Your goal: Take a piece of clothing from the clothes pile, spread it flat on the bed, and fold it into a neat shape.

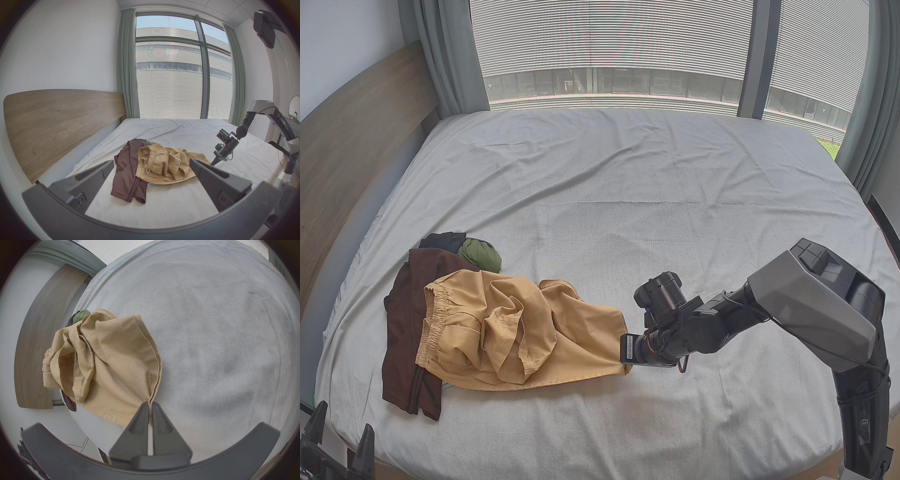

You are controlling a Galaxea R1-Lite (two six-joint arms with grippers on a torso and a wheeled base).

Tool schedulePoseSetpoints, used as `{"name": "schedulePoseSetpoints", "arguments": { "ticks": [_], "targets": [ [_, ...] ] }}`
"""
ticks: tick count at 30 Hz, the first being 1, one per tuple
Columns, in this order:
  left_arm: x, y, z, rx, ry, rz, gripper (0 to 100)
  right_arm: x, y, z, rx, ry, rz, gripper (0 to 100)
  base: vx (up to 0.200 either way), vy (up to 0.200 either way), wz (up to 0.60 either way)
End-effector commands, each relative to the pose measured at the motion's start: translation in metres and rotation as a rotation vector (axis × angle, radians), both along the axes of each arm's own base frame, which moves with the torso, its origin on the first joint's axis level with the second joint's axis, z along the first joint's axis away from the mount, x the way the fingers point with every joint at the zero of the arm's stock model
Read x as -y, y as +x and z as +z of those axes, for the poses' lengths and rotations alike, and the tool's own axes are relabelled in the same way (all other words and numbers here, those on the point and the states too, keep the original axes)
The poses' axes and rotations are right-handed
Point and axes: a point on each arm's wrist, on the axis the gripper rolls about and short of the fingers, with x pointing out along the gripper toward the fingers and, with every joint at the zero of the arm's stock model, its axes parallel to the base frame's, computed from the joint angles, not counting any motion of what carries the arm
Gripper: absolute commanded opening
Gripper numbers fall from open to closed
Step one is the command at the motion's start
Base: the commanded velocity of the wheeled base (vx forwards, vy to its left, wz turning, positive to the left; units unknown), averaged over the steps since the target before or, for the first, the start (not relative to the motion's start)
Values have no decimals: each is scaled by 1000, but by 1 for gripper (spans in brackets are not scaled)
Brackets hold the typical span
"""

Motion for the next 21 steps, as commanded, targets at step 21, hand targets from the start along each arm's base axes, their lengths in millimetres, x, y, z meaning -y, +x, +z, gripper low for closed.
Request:
{"name": "schedulePoseSetpoints", "arguments": {
  "ticks": [21],
  "targets": [
    [0,0,-5,-6,2,1,100,61,-17,1,16,-33,-78,0,0,0,0]
  ]
}}
